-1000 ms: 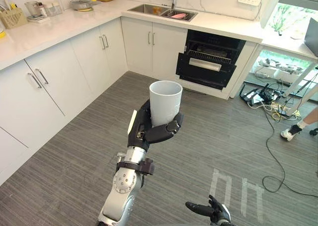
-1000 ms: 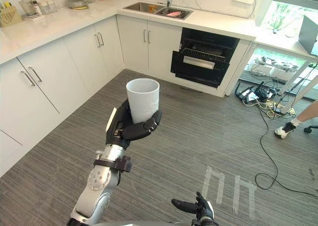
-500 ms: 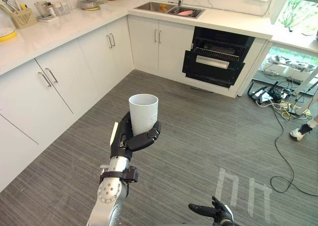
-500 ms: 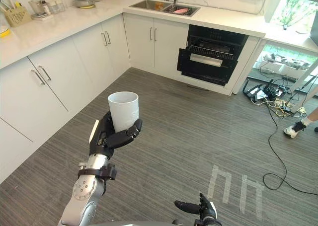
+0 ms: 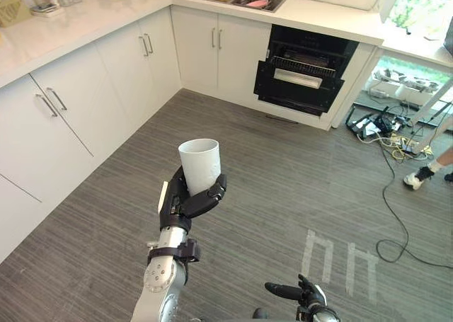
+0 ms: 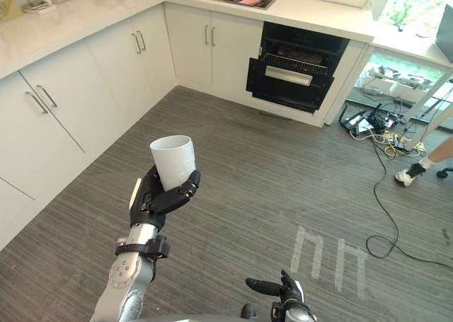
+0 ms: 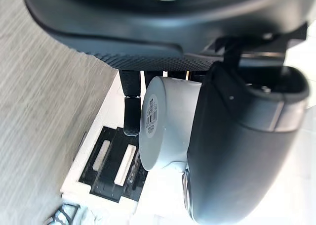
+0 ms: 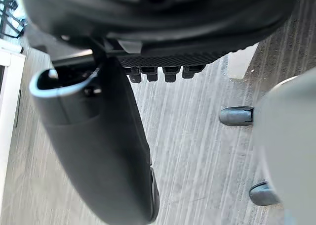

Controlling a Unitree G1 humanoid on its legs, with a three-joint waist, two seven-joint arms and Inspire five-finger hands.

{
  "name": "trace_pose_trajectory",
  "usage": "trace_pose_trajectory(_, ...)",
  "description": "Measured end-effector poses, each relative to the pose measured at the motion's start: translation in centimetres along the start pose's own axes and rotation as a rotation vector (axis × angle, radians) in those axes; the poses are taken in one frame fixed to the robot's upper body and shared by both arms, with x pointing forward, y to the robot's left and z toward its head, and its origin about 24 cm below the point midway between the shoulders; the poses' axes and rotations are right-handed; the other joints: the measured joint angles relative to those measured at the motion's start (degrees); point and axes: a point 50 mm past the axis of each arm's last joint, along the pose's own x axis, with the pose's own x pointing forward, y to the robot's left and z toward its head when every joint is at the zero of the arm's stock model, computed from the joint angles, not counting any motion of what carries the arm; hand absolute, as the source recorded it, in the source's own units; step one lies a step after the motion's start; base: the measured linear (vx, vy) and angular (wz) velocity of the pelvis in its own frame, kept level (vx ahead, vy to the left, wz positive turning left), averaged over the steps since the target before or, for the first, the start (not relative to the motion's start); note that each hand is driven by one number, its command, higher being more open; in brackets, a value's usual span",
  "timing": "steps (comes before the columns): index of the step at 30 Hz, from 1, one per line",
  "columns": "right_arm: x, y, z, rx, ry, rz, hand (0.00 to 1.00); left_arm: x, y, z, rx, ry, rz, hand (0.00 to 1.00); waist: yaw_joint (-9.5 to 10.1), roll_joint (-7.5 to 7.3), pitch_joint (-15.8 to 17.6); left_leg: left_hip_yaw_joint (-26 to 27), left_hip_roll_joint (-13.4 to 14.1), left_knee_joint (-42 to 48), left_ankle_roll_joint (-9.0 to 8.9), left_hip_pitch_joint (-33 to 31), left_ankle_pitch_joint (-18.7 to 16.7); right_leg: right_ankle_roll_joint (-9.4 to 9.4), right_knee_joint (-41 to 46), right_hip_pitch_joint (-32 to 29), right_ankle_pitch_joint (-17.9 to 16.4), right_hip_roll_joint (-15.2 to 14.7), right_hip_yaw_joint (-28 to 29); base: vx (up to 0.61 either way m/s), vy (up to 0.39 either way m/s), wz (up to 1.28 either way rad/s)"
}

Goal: Walk over to the sink, pick up the cup, carry it to the dishwasher, place the cup inside the dishwasher, then close the dishwasher door

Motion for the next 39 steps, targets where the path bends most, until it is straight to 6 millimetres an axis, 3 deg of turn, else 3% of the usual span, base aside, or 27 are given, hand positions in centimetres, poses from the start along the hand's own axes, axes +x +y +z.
trace_pose_trajectory(3,-0.2,-0.5,-0.5,-0.013,0.011,-0.013,1.00,0.0,-1.5,1.2,-0.030,-0.049,-0.055,0.00,0.08,-0.24,1.3,0.2,-0.6,4.8,0.65,-0.4,-3.7,1.47,13.5,-4.4,-7.4,-2.0,0.7,0.03,0.106,-0.04)
trace_pose_trajectory(4,-0.2,-0.5,0.0,-0.019,-0.008,-0.014,1.00,0.0,-2.0,1.9,-0.044,-0.080,-0.071,0.00,0.17,-0.18,1.8,0.6,-1.0,6.6,1.37,-0.1,-4.8,1.96,21.9,-7.5,-9.6,-2.9,1.8,0.07,0.124,-0.02)
trace_pose_trajectory(7,-0.4,0.0,1.1,-0.016,-0.069,0.002,1.00,0.2,-2.9,4.0,-0.075,-0.173,-0.103,0.00,-0.37,-0.44,3.4,-1.0,-2.6,8.0,2.23,3.6,-7.2,1.76,43.5,-14.9,-11.8,-4.7,3.3,0.13,0.085,0.27)
trace_pose_trajectory(9,-0.5,0.1,1.0,-0.033,-0.075,0.007,1.00,0.4,-3.2,4.9,-0.086,-0.224,-0.116,0.00,-0.27,-0.63,3.0,-3.0,-2.9,8.0,2.67,5.7,-9.3,1.72,45.9,-16.3,-14.1,-4.7,2.5,0.23,-0.006,0.58)
trace_pose_trajectory(11,-0.5,0.2,1.2,-0.030,-0.086,0.010,1.00,0.5,-3.3,5.5,-0.094,-0.259,-0.118,0.00,-0.43,-0.58,3.0,-4.3,-2.8,7.8,2.16,6.6,-10.2,1.49,43.9,-17.9,-15.1,-4.3,0.8,0.30,-0.056,0.49)
trace_pose_trajectory(13,-0.5,0.4,1.5,-0.029,-0.095,0.013,1.00,0.7,-3.4,5.9,-0.100,-0.291,-0.120,0.00,-1.15,-0.71,2.6,-6.1,-2.6,6.2,0.10,7.4,-10.9,0.96,35.4,-20.6,-14.6,-2.5,-0.5,0.39,-0.098,0.51)
trace_pose_trajectory(14,-0.5,0.5,1.5,-0.025,-0.092,0.015,1.00,0.7,-3.4,5.8,-0.102,-0.289,-0.116,0.00,-1.95,-1.08,2.0,-7.7,-2.3,5.7,-0.97,8.1,-11.7,-1.65,32.2,-20.8,-11.0,-1.5,-0.8,0.61,-0.142,0.49)
trace_pose_trajectory(15,-0.4,0.2,1.8,-0.035,-0.098,0.006,1.00,0.8,-3.6,5.1,-0.117,-0.254,-0.101,0.00,-2.35,1.40,1.1,-8.6,0.0,4.7,-2.17,9.3,-11.7,-1.75,32.9,-20.3,-10.9,-0.4,-3.4,0.66,-0.150,0.49)
trace_pose_trajectory(16,-0.4,0.2,2.0,-0.037,-0.103,0.005,1.00,0.9,-3.6,4.7,-0.119,-0.235,-0.095,0.00,-2.50,1.98,0.9,-8.9,0.9,4.5,-3.26,9.7,-11.1,-2.54,32.8,-19.4,-11.2,-0.1,-4.5,0.61,-0.122,0.38)
trace_pose_trajectory(17,-0.3,0.3,2.1,-0.037,-0.105,0.004,1.00,1.0,-3.7,4.1,-0.123,-0.201,-0.088,0.00,-2.70,2.04,1.0,-9.4,1.5,5.7,-4.37,10.5,-7.9,-3.65,32.9,-17.2,-11.8,-0.1,-5.7,0.60,-0.163,0.44)
trace_pose_trajectory(18,-0.4,0.3,2.2,-0.040,-0.114,0.007,1.00,1.0,-3.8,3.6,-0.134,-0.176,-0.077,0.00,-3.25,1.68,1.7,-11.0,1.5,11.4,-4.15,10.1,-4.3,-4.49,37.7,-16.8,-12.1,-1.1,-6.8,0.57,-0.197,0.39)
trace_pose_trajectory(19,-0.4,0.4,2.4,-0.042,-0.127,0.011,1.00,0.9,-3.9,3.5,-0.142,-0.171,-0.073,0.00,-3.01,2.22,1.8,-11.5,2.4,16.8,-4.57,8.8,-3.5,-4.96,37.1,-16.5,-14.2,-0.4,-7.1,0.41,-0.215,0.41)
trace_pose_trajectory(20,-0.5,-0.1,2.5,-0.053,-0.140,0.004,1.00,0.9,-4.2,3.6,-0.154,-0.180,-0.085,0.00,-2.65,3.60,1.9,-11.8,5.9,33.0,-5.09,2.9,-1.5,-5.08,23.7,-10.0,-10.5,2.5,-8.9,0.33,-0.192,0.27)
trace_pose_trajectory(21,-0.5,-0.1,2.5,-0.053,-0.143,-0.004,1.00,0.8,-4.5,3.8,-0.169,-0.187,-0.095,0.00,-1.62,5.48,1.7,-11.6,9.4,43.9,-5.21,-2.1,-1.7,-5.97,21.1,-6.0,-11.0,5.0,-9.0,0.45,-0.153,0.08)
trace_pose_trajectory(22,-0.6,0.2,2.6,-0.049,-0.147,0.000,1.00,0.7,-4.4,3.9,-0.168,-0.192,-0.094,0.00,-0.44,5.29,1.7,-10.2,10.2,48.1,-4.20,-4.8,-2.3,-6.39,19.2,-3.4,-11.3,5.7,-7.9,0.38,-0.080,-0.21)
trace_pose_trajectory(24,-0.6,0.9,3.3,-0.048,-0.179,0.014,1.00,0.8,-3.8,4.1,-0.158,-0.202,-0.075,0.00,0.97,4.20,2.0,-8.4,10.0,51.0,-1.82,-10.9,-4.4,-6.31,14.6,2.0,-11.2,5.6,-6.4,0.43,-0.051,-0.33)
trace_pose_trajectory(25,-0.6,0.9,3.4,-0.043,-0.190,0.011,1.00,0.8,-3.4,4.2,-0.158,-0.208,-0.055,0.00,1.70,3.51,2.2,-7.4,10.0,49.2,-1.81,-14.7,-5.9,-6.31,12.1,4.7,-11.2,5.4,-5.3,0.55,-0.036,-0.37)
trace_pose_trajectory(27,-0.6,1.0,3.8,-0.041,-0.200,0.015,1.00,0.9,-2.8,4.4,-0.164,-0.215,-0.032,0.00,2.42,3.49,2.2,-7.4,8.7,41.9,-1.81,-19.0,-7.3,-6.25,9.2,8.1,-11.3,4.8,-3.9,0.47,0.091,-0.41)
trace_pose_trajectory(29,-0.5,0.9,3.6,-0.039,-0.193,0.012,1.00,0.9,-2.4,4.5,-0.156,-0.223,-0.021,0.00,2.54,2.55,2.4,-7.3,5.3,29.2,-2.07,-21.2,-6.0,-4.63,7.2,10.7,-12.3,2.5,-2.7,0.43,0.193,-0.36)
trace_pose_trajectory(30,-0.5,0.8,3.2,-0.039,-0.178,0.008,1.00,0.9,-2.5,4.6,-0.158,-0.227,-0.026,0.00,2.44,2.27,2.4,-7.6,3.0,19.7,-1.38,-21.1,-1.0,-2.12,7.0,12.2,-14.0,1.2,-1.6,0.46,0.254,-0.44)
trace_pose_trajectory(31,-0.5,0.1,2.5,-0.043,-0.149,-0.011,1.00,0.8,-2.8,4.7,-0.160,-0.227,-0.038,0.00,2.72,3.10,1.7,-8.1,2.6,16.0,1.11,-20.9,8.2,0.02,6.7,13.7,-16.2,0.9,-0.1,0.48,0.288,-0.40)
trace_pose_trajectory(33,-0.7,0.6,1.0,-0.023,-0.098,-0.004,1.00,0.7,-2.7,4.7,-0.137,-0.223,-0.059,0.00,2.63,0.49,0.3,-5.9,1.0,19.6,2.25,-20.8,3.2,0.60,7.9,14.2,-16.8,-2.5,1.2,0.52,0.322,-0.39)
trace_pose_trajectory(35,-0.8,1.0,0.6,-0.015,-0.081,0.006,1.00,0.6,-2.7,5.0,-0.130,-0.233,-0.068,0.00,2.80,-0.60,0.3,-3.5,0.7,21.4,3.25,-19.2,-0.7,0.80,14.6,11.9,-16.7,-4.1,3.9,0.51,0.311,-0.51)
trace_pose_trajectory(37,-0.9,1.6,0.3,-0.006,-0.074,0.026,1.00,0.5,-2.6,4.9,-0.110,-0.227,-0.081,0.00,2.93,-1.53,0.7,-1.0,-0.7,19.4,4.25,-14.4,-2.5,3.64,30.9,5.8,-14.5,-6.1,6.1,0.43,0.299,-0.38)
trace_pose_trajectory(38,-1.1,2.0,0.1,0.003,-0.072,0.041,1.00,0.5,-2.6,4.9,-0.100,-0.221,-0.089,0.00,2.36,-1.62,0.9,-0.8,-1.9,17.0,4.81,-10.4,-3.5,4.41,43.6,0.7,-11.6,-7.0,7.4,0.38,0.235,-0.15)
trace_pose_trajectory(39,-1.2,2.2,0.4,0.006,-0.085,0.054,1.00,0.5,-2.7,4.9,-0.102,-0.220,-0.091,0.00,1.93,-1.61,0.9,-0.8,-2.6,15.2,5.01,-7.5,-4.0,4.00,50.8,-2.5,-11.9,-6.8,7.7,0.34,0.176,-0.03)
